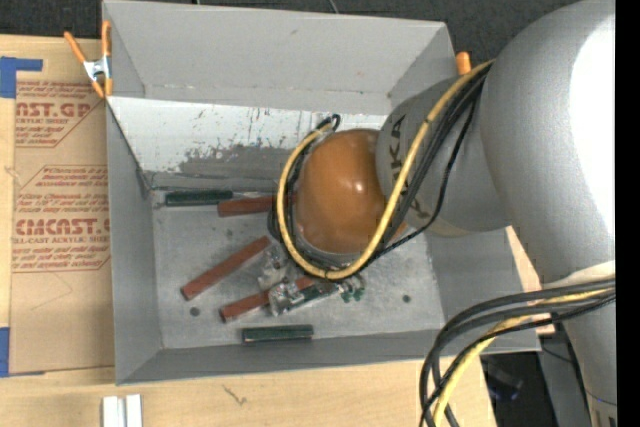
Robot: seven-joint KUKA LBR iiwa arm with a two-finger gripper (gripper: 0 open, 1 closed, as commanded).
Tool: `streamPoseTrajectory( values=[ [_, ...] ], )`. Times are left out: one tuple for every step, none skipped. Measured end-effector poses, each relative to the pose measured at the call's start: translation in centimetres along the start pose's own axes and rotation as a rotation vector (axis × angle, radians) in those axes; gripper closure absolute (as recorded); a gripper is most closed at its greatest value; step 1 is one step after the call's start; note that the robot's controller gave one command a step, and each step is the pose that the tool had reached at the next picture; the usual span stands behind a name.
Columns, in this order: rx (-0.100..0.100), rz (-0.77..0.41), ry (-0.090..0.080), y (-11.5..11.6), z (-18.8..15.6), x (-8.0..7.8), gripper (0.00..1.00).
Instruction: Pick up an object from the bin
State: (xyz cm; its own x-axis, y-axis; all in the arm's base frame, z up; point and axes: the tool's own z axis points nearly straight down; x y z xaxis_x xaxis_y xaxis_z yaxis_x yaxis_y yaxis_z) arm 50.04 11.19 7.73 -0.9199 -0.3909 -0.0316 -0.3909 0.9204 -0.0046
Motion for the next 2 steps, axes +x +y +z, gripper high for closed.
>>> streamPoseTrajectory(
  values=[
    [0.0, 0.0, 0.0, 0.0, 0.0, 0.0, 1.0],
    [-0.001, -0.001, 0.006, 0.02, -0.17, 0.04, 1.0]
  ],
)
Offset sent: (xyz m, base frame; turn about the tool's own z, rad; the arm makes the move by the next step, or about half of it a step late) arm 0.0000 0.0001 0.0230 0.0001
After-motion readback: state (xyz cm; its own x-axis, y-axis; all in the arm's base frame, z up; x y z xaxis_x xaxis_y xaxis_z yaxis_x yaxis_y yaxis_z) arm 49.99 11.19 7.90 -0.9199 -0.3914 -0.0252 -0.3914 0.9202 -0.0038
